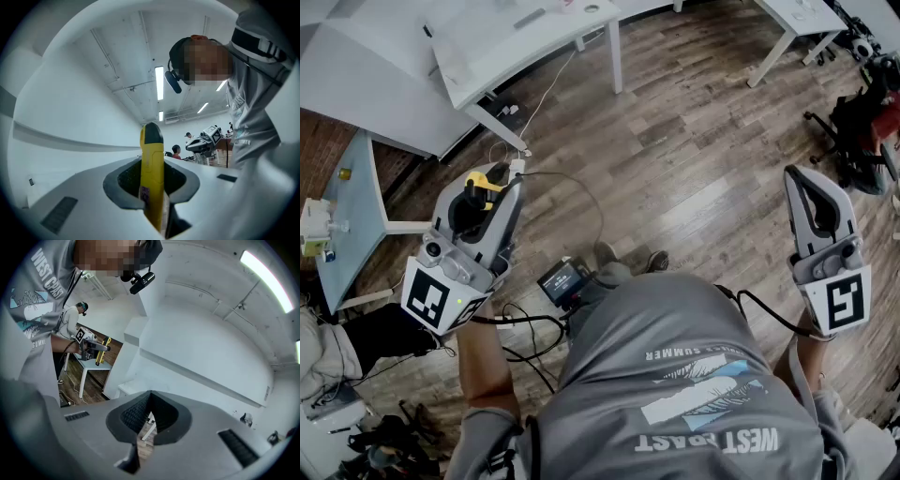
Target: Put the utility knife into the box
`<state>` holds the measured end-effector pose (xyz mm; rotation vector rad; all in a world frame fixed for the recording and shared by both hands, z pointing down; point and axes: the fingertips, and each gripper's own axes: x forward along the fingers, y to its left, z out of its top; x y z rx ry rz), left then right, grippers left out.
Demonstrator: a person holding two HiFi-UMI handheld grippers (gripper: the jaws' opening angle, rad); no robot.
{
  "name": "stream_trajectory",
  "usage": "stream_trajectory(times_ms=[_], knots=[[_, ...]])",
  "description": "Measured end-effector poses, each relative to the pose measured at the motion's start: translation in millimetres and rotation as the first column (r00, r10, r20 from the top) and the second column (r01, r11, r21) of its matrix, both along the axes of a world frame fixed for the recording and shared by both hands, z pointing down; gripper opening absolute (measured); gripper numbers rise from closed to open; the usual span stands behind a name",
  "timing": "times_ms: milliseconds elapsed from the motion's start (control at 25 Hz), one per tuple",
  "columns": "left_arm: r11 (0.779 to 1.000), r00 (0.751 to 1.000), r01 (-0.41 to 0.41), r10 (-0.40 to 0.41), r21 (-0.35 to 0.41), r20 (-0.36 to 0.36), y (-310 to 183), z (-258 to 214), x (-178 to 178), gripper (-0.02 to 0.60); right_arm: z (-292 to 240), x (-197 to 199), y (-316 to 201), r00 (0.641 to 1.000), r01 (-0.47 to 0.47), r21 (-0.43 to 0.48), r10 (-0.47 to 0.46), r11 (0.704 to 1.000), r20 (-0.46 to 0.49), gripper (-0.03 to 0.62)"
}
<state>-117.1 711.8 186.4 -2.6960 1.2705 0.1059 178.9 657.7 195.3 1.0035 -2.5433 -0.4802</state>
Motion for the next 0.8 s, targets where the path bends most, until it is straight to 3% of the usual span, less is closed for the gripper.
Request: stream_trajectory(times_ms=[280, 600, 800], knots=[[1.0, 1.0, -0.002, 0.001, -0.024, -0.019, 0.5, -4.4, 11.6, 0.087, -6.7, 12.2, 5.8, 1.0, -0.007, -0.014, 0.007, 1.0, 0.03, 0.009], [0.999, 1.0, -0.031, 0.031, -0.029, 0.003, -22.8, -2.9, 69.6, 0.087, 0.7, 62.2, -11.4, 0.995, -0.006, -0.024, 0.008, 1.0, 0.102, 0.011], [0.998, 0.999, -0.049, 0.049, -0.039, 0.0, -38.1, 11.5, 69.3, 0.087, 12.0, 54.9, -25.9, 0.996, -0.018, 0.003, 0.017, 1.0, 0.09, 0.011]])
